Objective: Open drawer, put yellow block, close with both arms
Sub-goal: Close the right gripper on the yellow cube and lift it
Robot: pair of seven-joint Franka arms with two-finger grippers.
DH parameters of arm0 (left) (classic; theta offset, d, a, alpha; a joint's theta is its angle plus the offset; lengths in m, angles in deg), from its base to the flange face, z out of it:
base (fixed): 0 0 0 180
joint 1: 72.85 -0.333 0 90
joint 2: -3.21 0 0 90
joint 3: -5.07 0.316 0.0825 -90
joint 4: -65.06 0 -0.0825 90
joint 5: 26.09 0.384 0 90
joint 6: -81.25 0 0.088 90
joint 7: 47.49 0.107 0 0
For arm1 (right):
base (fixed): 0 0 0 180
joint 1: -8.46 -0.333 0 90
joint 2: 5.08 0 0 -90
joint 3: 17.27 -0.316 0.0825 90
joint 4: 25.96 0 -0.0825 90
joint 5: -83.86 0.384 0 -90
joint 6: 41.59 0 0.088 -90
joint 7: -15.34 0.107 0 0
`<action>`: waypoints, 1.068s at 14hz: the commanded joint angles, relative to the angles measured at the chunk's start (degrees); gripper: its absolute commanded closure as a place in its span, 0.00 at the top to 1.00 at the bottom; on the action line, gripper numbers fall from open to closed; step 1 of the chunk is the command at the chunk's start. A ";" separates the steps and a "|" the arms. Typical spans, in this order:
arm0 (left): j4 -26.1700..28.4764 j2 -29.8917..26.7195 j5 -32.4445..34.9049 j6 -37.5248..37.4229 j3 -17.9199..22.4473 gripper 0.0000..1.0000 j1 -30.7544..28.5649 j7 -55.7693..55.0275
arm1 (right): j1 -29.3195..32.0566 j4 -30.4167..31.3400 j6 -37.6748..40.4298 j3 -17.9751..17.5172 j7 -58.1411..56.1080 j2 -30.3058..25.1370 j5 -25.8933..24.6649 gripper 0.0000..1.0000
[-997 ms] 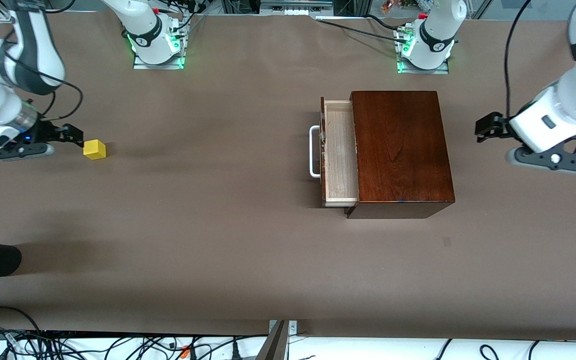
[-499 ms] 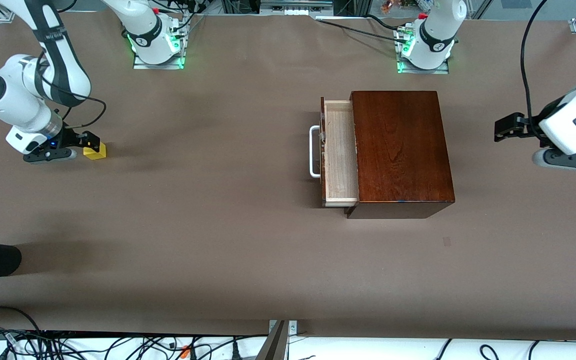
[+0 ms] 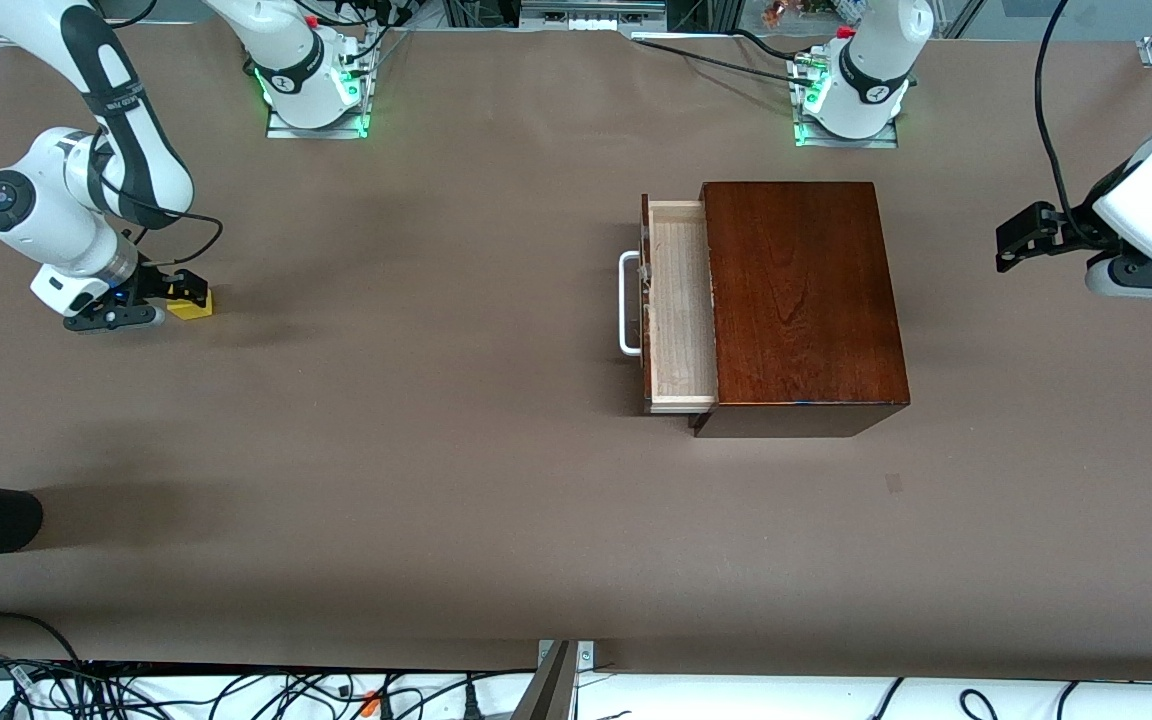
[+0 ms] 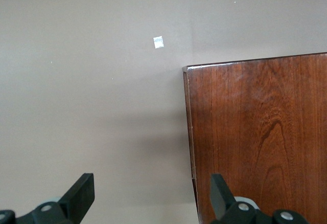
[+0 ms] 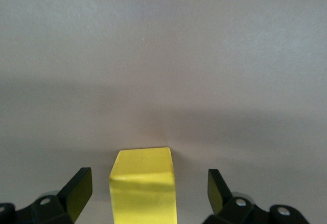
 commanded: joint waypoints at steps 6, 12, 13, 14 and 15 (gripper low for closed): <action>0.55 -0.89 -1.31 -0.72 0.25 1.00 0.54 -0.70 | 0.46 -0.04 -0.41 0.20 -2.88 1.46 -0.41 0.00; 0.38 -0.80 -1.31 -0.72 0.16 1.00 0.54 -0.78 | 0.20 -8.18 15.89 -0.07 -2.36 -9.60 0.47 0.00; 0.38 -0.80 -1.40 -0.72 0.16 1.00 0.54 -0.78 | 0.11 -12.30 21.60 -0.24 -2.36 -10.57 0.47 0.00; 0.38 -0.80 -1.40 -0.72 0.07 1.00 0.54 -0.70 | -0.24 -17.82 28.79 -0.59 -2.10 -10.67 0.56 0.00; 0.38 -0.80 -1.40 -0.72 0.07 1.00 0.54 -0.69 | -0.24 -23.88 36.61 -1.90 -0.53 -10.41 1.00 0.00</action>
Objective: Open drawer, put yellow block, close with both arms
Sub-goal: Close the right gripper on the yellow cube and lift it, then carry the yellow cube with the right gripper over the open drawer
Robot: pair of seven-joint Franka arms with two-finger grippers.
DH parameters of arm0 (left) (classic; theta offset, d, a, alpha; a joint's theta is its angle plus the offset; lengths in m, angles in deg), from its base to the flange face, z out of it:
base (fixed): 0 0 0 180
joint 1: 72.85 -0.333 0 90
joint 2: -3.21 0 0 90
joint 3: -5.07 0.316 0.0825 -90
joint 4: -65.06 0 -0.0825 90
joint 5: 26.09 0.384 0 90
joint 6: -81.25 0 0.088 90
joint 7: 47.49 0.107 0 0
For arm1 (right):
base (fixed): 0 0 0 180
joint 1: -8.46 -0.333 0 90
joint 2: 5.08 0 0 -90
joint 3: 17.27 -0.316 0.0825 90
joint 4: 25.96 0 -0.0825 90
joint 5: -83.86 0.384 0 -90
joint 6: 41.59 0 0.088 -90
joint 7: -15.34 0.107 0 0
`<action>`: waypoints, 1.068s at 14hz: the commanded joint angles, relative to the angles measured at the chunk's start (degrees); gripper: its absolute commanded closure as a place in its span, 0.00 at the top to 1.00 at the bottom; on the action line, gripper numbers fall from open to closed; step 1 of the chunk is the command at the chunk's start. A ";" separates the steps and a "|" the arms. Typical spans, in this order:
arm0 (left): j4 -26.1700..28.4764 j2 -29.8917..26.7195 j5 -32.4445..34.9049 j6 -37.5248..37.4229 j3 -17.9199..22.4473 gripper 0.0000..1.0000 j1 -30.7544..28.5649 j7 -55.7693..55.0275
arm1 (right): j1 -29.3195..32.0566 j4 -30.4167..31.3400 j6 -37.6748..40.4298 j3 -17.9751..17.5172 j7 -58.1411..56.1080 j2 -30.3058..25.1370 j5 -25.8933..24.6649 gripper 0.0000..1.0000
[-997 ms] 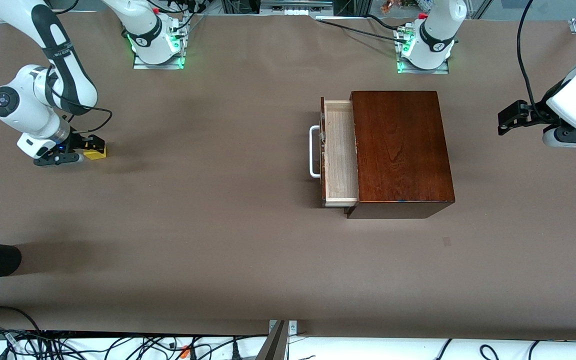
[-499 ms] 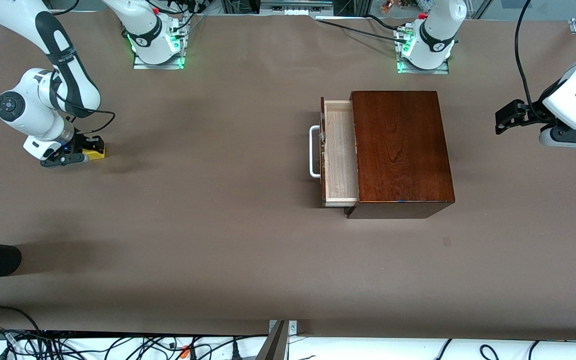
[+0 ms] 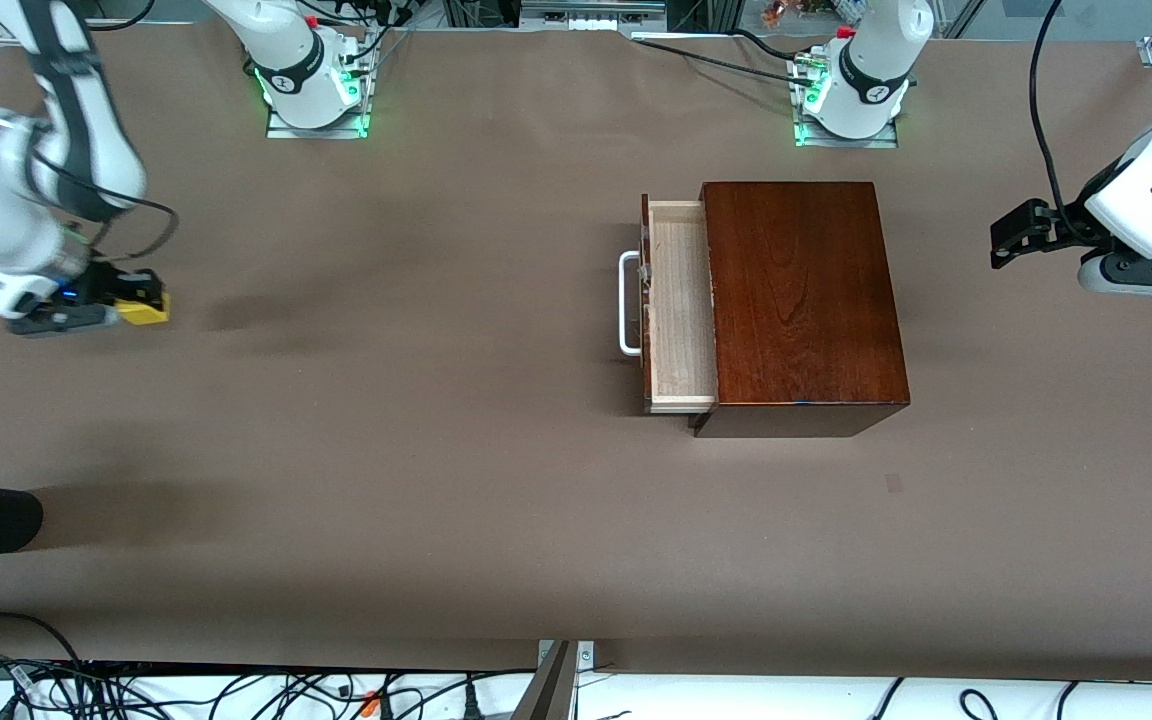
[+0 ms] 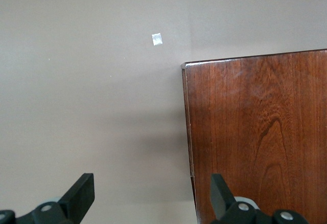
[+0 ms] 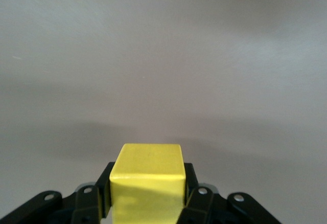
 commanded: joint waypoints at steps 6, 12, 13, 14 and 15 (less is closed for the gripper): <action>0.20 -0.83 -1.22 -0.51 0.09 1.00 0.51 -0.47 | -0.57 -28.85 33.96 -11.31 20.71 -0.10 1.42 0.00; -0.07 -0.83 -1.22 -0.43 -0.08 1.00 0.68 -0.47 | -4.95 -35.97 37.68 -23.01 58.83 2.88 9.76 0.00; -0.33 -0.75 -1.22 -0.51 -0.26 1.00 0.68 -0.38 | -6.71 -37.29 37.68 -23.81 65.87 4.11 10.64 0.00; -0.33 -0.75 -1.22 -0.51 -0.87 1.00 0.68 -0.29 | -9.07 -37.92 37.07 -24.17 72.37 4.82 10.83 0.00; -0.42 -0.75 -1.22 -0.51 -0.96 1.00 0.68 -0.38 | -12.23 -38.36 36.72 -24.43 79.05 5.35 10.74 0.00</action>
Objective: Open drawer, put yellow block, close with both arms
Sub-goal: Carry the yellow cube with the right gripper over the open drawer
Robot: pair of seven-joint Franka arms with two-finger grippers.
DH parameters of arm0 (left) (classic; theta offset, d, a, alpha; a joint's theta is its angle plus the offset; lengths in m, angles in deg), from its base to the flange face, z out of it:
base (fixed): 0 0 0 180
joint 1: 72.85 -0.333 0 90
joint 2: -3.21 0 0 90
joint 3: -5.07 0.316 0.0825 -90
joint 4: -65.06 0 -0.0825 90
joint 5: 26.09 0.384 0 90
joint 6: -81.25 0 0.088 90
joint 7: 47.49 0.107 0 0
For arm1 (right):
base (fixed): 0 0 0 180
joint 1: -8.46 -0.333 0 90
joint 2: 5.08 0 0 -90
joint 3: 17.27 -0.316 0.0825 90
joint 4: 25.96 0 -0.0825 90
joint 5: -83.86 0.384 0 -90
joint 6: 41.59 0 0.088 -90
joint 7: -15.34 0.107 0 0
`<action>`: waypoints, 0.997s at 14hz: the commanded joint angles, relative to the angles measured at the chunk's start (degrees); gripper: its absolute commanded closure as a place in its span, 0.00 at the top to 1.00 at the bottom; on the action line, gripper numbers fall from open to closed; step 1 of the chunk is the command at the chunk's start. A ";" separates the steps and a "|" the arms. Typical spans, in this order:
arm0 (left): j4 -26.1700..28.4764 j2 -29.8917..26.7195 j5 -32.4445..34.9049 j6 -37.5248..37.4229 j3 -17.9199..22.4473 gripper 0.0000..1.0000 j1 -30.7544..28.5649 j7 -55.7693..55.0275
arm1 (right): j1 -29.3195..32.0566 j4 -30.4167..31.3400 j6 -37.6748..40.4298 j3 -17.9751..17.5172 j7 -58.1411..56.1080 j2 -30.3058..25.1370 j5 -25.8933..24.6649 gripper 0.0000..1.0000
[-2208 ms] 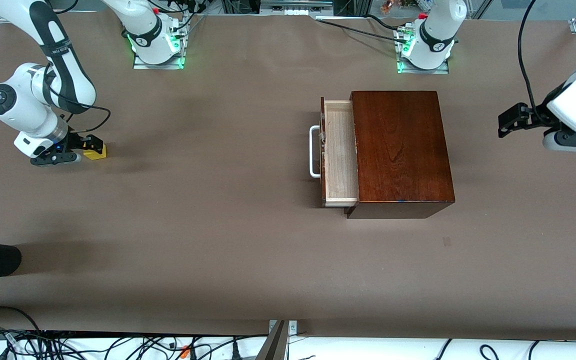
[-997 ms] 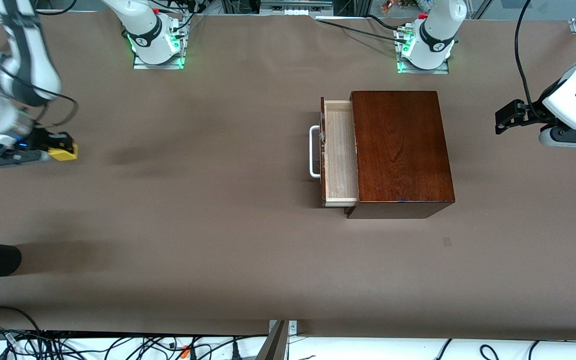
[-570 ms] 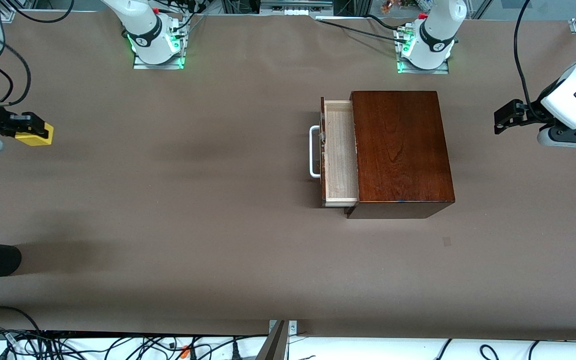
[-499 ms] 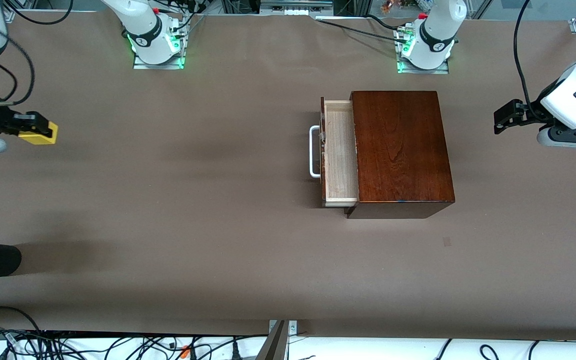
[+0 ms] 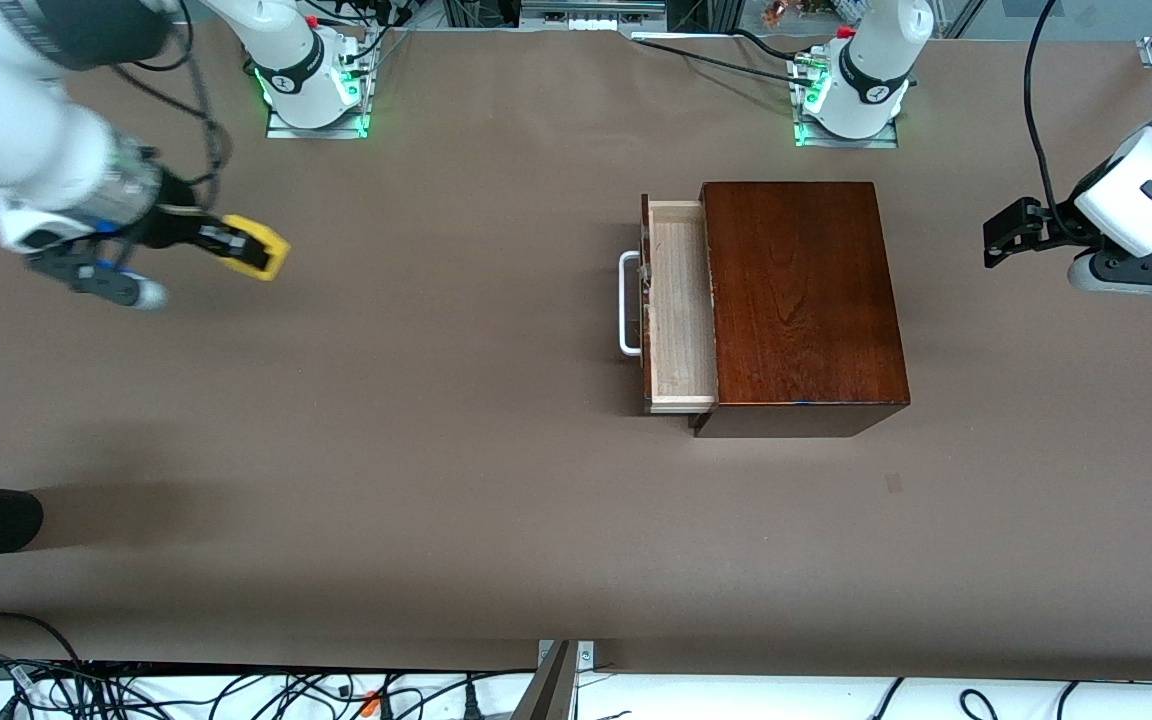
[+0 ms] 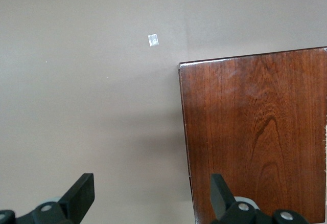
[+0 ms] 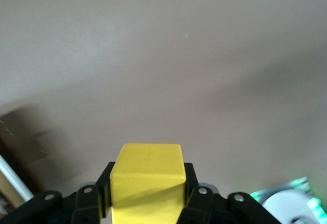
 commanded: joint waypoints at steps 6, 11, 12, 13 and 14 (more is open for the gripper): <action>-0.28 -0.74 -1.22 -0.52 -0.33 1.00 0.20 -0.20 | -20.72 -13.50 -4.54 -0.12 48.68 12.74 0.19 0.00; -0.28 -0.74 -1.22 -0.52 -0.33 1.00 0.20 -0.03 | -30.75 -25.62 -7.98 0.32 70.58 24.69 -0.86 0.00; -0.28 -0.74 -1.22 -0.52 -0.33 1.00 0.20 -0.11 | -32.42 -27.99 -8.68 0.32 74.01 26.98 -2.00 0.00; -0.28 -0.74 -1.22 -0.52 -0.33 1.00 0.20 -0.11 | -33.83 -29.58 -9.73 0.32 77.79 28.74 -2.70 0.00; -0.28 -0.74 -1.22 -0.60 -0.33 1.00 0.11 -0.03 | -35.32 -29.95 -11.48 0.41 80.79 29.98 -3.32 0.00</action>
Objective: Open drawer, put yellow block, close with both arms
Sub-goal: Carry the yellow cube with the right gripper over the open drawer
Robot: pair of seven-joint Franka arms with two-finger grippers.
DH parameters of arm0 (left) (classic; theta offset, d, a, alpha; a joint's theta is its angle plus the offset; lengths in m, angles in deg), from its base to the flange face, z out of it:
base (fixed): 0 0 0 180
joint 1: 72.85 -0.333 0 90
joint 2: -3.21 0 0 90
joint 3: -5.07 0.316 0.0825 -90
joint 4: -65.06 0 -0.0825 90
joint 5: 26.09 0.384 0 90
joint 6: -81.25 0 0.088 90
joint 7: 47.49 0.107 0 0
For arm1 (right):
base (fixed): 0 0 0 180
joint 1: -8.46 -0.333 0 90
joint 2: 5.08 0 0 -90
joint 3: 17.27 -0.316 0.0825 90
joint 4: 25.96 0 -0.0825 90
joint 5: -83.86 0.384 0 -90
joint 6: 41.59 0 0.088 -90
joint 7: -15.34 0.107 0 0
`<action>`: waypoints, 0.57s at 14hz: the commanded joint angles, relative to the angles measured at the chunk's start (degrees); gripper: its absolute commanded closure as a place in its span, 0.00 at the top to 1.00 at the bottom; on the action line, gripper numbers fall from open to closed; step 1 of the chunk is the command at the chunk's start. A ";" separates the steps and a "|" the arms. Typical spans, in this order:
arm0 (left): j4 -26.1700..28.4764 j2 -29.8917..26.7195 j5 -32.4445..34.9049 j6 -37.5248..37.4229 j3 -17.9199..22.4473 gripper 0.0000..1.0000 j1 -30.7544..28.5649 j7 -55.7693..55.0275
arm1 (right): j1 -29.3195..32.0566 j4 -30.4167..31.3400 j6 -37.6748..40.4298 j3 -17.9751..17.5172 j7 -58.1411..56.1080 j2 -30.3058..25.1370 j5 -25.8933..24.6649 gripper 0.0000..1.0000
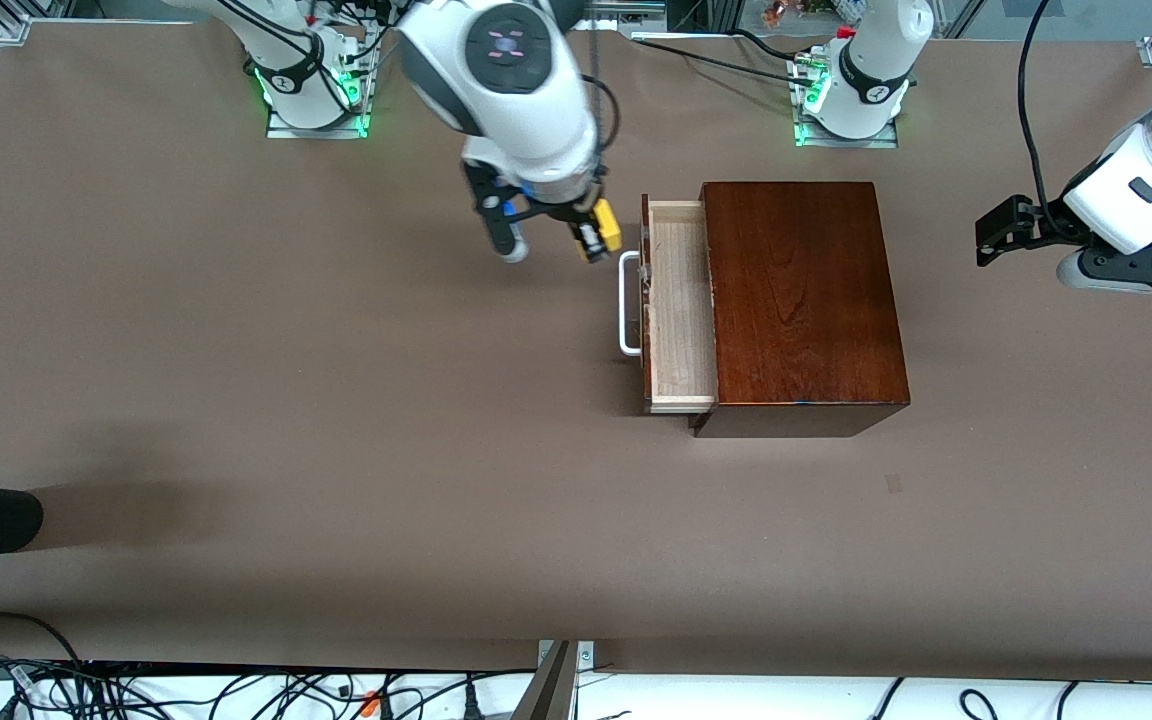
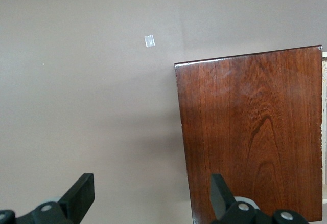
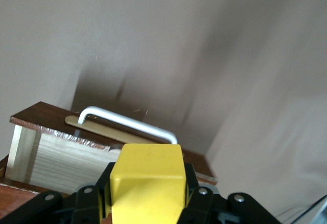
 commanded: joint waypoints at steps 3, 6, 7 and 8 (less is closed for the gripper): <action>-0.19 -0.74 -1.22 -0.78 0.17 1.00 0.07 0.06 | -6.61 -6.08 -5.58 0.79 14.19 6.39 -5.62 0.00; -0.19 -0.74 -1.22 -0.78 0.17 1.00 0.07 0.15 | -8.02 -6.08 -10.50 0.61 21.76 8.76 -5.81 0.00; -0.19 -0.74 -1.22 -0.78 0.17 1.00 0.07 0.15 | -8.11 -5.99 -11.47 0.61 23.96 9.64 -5.81 0.00; -0.19 -0.74 -1.22 -0.78 0.17 1.00 0.07 0.15 | -8.55 -5.99 -11.83 0.61 25.02 10.61 -5.90 0.00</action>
